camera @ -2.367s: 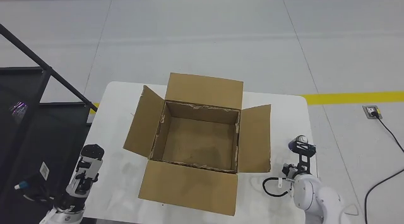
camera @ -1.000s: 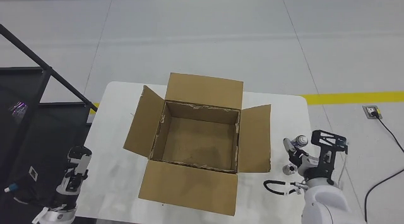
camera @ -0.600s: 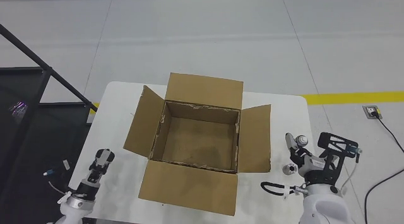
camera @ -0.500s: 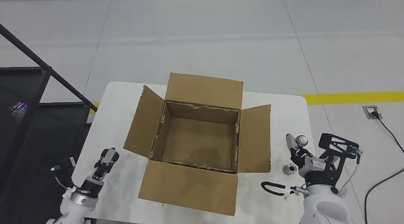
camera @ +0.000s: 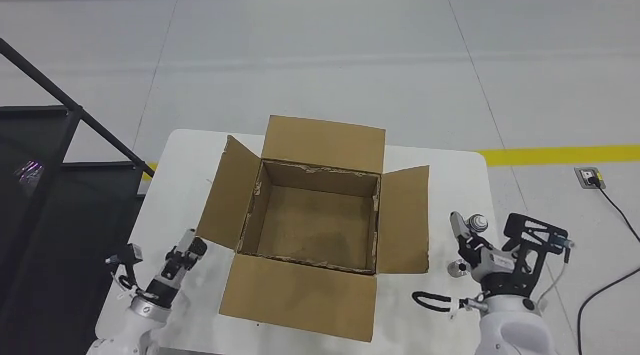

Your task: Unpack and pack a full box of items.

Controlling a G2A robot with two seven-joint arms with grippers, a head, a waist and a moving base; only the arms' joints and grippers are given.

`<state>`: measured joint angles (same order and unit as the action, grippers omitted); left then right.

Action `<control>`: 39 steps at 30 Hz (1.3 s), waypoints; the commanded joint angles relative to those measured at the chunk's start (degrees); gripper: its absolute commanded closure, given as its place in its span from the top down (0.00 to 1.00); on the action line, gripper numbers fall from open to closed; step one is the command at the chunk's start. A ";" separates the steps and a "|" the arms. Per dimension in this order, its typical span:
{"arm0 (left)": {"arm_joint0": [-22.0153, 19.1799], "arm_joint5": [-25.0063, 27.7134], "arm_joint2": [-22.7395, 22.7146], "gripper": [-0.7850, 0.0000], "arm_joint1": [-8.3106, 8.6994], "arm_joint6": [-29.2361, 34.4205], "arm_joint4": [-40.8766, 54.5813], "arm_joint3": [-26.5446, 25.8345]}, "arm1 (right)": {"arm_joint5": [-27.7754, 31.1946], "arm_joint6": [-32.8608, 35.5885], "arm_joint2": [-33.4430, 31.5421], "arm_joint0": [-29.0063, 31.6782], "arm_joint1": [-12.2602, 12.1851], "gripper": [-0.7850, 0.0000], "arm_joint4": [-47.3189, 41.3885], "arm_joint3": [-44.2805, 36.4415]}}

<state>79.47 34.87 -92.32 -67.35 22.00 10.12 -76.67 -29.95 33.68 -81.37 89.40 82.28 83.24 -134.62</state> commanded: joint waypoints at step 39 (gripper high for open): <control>-8.31 1.12 10.76 1.00 -1.41 11.49 7.14 10.20 | 2.49 -1.61 -2.10 -0.09 0.69 1.00 -2.31 2.27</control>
<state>71.06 35.69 -81.40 -68.79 33.68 17.34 -66.41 -27.49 32.11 -83.44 89.28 82.95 80.99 -132.36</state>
